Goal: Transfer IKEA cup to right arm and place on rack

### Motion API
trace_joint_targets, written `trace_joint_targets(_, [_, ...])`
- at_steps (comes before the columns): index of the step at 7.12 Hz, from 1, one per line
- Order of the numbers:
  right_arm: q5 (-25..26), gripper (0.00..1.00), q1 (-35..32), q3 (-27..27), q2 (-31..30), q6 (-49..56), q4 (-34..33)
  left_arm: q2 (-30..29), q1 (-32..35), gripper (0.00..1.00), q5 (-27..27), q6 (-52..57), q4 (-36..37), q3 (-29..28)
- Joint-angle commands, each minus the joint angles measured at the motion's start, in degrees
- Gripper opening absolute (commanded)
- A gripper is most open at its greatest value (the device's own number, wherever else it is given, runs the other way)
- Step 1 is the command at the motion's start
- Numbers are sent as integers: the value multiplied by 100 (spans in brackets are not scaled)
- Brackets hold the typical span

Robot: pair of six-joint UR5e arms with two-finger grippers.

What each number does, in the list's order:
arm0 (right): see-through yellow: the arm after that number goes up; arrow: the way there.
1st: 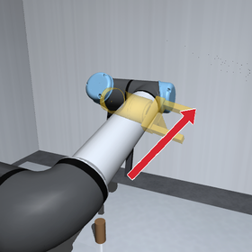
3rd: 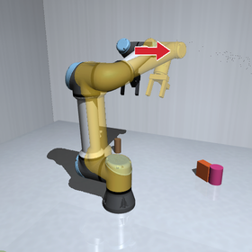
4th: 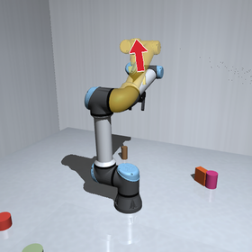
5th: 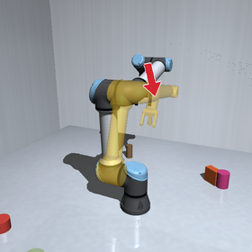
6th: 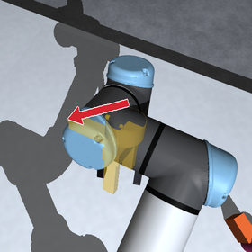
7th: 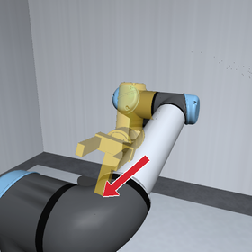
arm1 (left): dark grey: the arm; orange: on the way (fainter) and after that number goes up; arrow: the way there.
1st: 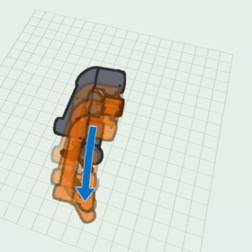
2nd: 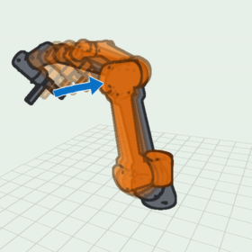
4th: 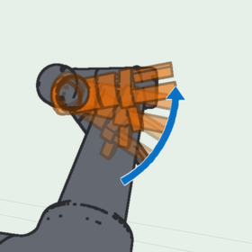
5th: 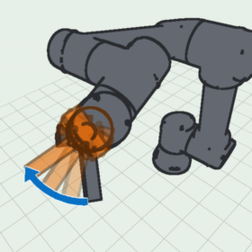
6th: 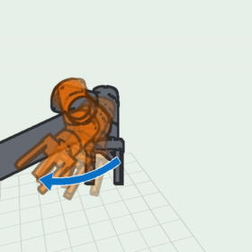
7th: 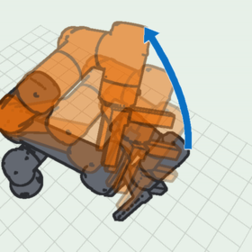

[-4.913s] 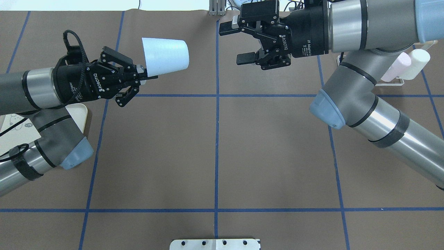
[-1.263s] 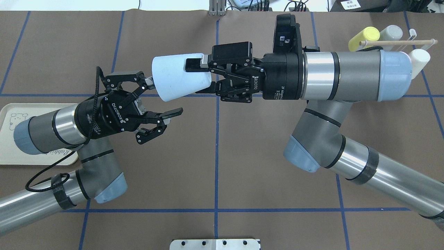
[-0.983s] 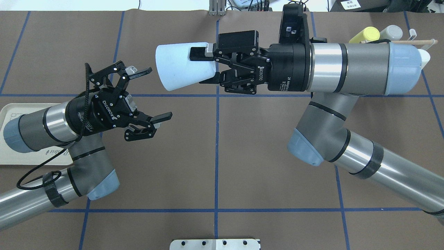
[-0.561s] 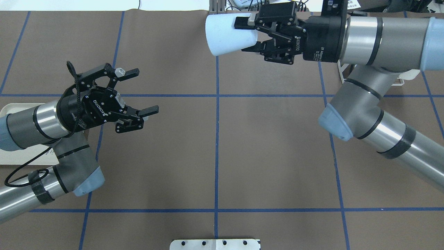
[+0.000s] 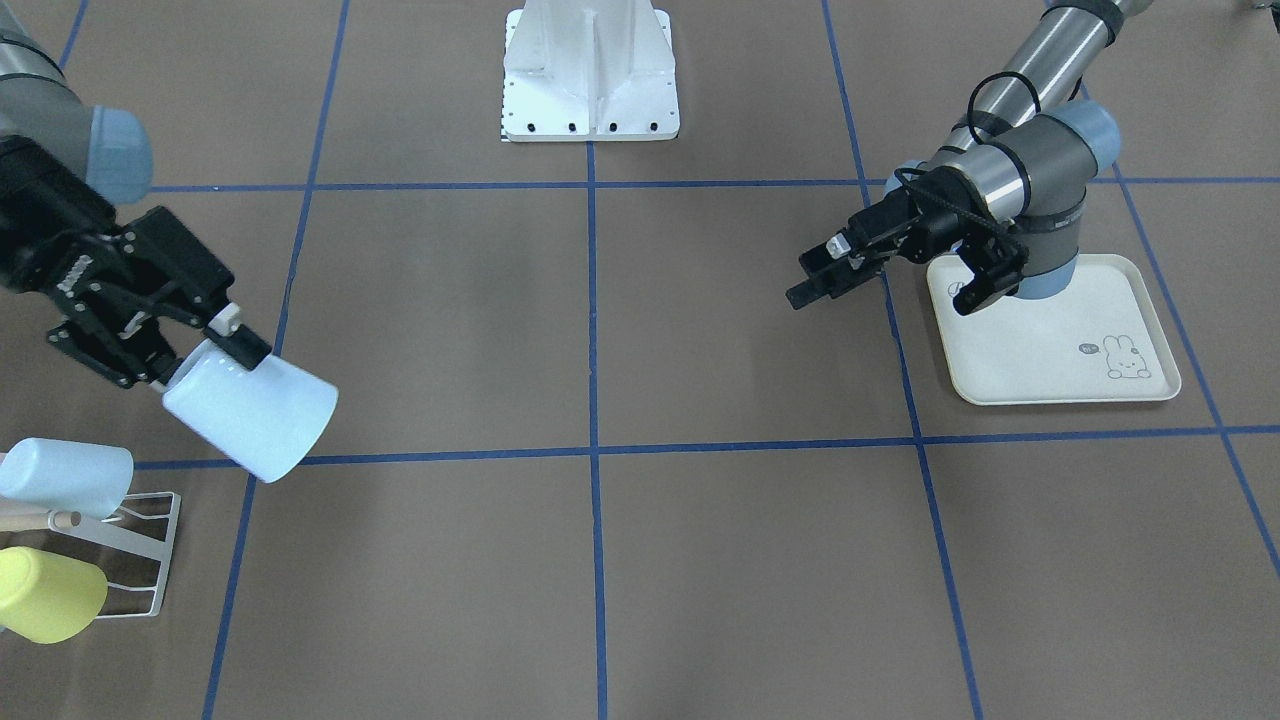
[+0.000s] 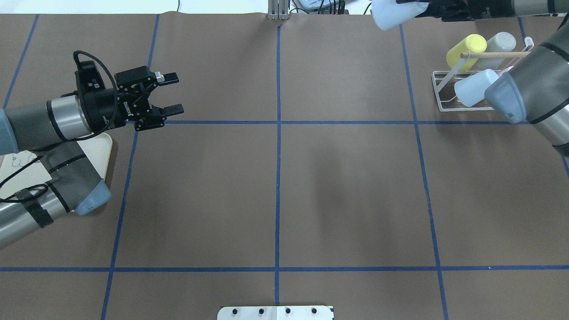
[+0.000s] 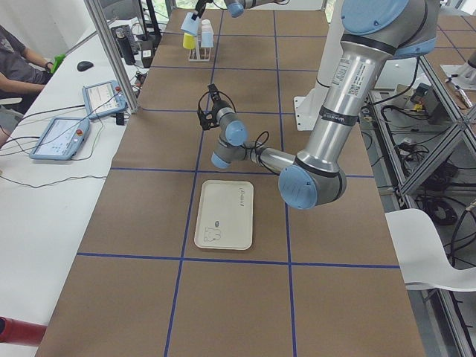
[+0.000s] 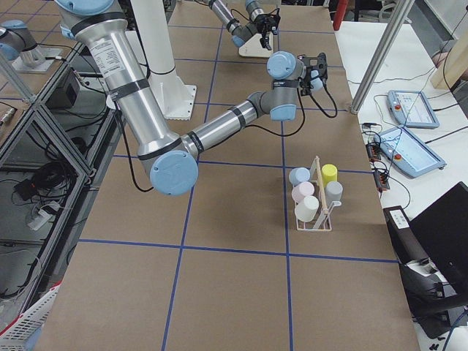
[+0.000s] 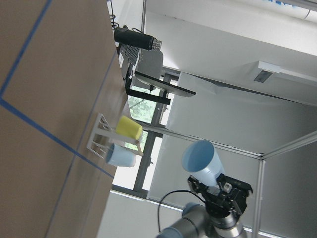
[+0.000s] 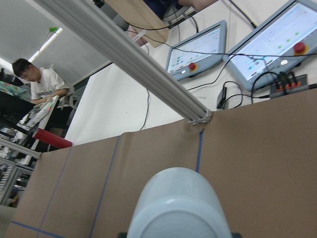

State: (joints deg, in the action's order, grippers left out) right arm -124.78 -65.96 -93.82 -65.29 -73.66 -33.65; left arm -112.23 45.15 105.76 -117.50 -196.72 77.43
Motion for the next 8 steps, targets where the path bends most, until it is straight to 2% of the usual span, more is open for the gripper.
trace_joint_targets(1, [-46, 25, -696, 257, -168, 2206, -1576, 8, 1218, 100, 1754, 1827, 1760, -43])
trace_joint_targets(2, [-38, 24, -916, 476, -125, 2894, -2114, 17, 1712, 100, 2260, 2645, 2456, -52])
trace_joint_targets(4, [6, 24, -1190, 1352, 198, 3619, -2793, 35, 2136, 100, 2457, 3336, 3058, -44])
trace_joint_targets(5, [-37, 24, -1382, 1905, 453, 3891, -2823, 43, 2287, 100, 2676, 3756, 3313, -35])
trace_joint_targets(6, [-46, 22, -1462, 2172, 473, 4164, -2832, 70, 2419, 100, 2861, 3891, 3411, -43])
trace_joint_targets(7, [-159, 18, -1524, 2410, 473, 4315, -2884, 209, 2524, 100, 2915, 4014, 3403, -44])
trace_joint_targets(8, [-352, 17, -1560, 2630, 465, 4403, -2910, 280, 2525, 100, 2907, 4067, 3412, -35])
